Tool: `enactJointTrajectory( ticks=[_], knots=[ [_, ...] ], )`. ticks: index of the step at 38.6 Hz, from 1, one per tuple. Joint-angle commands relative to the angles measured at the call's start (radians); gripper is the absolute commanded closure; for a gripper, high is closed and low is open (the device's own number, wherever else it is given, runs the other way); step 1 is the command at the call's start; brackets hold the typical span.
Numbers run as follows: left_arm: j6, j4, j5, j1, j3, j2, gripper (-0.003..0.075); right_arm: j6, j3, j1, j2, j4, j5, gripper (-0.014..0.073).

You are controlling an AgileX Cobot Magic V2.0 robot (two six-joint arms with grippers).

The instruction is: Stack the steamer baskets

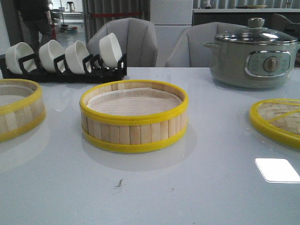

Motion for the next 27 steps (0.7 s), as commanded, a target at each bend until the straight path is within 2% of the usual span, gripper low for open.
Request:
enactJointTrajectory(
  ticks=[1, 4, 8, 11, 12, 16, 19, 21, 27],
  knots=[
    [-0.002, -0.018, -0.064, -0.008, -0.035, -0.023, 0.0636, -0.004, -0.04, 0.001, -0.006, -0.014, -0.098, 0.0537],
    [-0.002, -0.025, -0.064, -0.008, -0.035, -0.023, 0.0636, -0.004, -0.04, 0.001, -0.004, -0.014, -0.095, 0.048],
    [0.008, -0.025, -0.065, -0.008, -0.035, -0.023, 0.062, -0.004, -0.04, 0.001, -0.004, -0.014, -0.089, 0.0295],
    [0.033, -0.025, -0.065, -0.008, -0.035, -0.018, 0.0559, -0.004, -0.04, 0.001, -0.004, -0.014, -0.089, 0.0162],
    [0.032, -0.025, -0.063, -0.008, -0.035, -0.013, 0.0524, -0.004, -0.04, 0.001, -0.004, -0.014, -0.089, 0.0141],
    [0.032, -0.045, -0.042, -0.01, -0.035, 0.016, 0.0371, -0.004, -0.04, 0.001, -0.004, -0.014, -0.09, 0.0125],
    [0.032, -0.085, -0.023, -0.01, -0.035, 0.053, 0.0283, -0.004, -0.04, 0.001, -0.004, -0.014, -0.086, 0.0125],
    [0.032, -0.097, -0.013, -0.01, -0.035, 0.086, 0.0256, -0.004, -0.04, 0.001, -0.004, -0.014, -0.086, 0.0125],
    [0.032, -0.101, -0.018, -0.01, -0.035, 0.182, 0.0255, -0.004, -0.04, 0.001, -0.004, -0.014, -0.077, 0.0125]
  ],
)
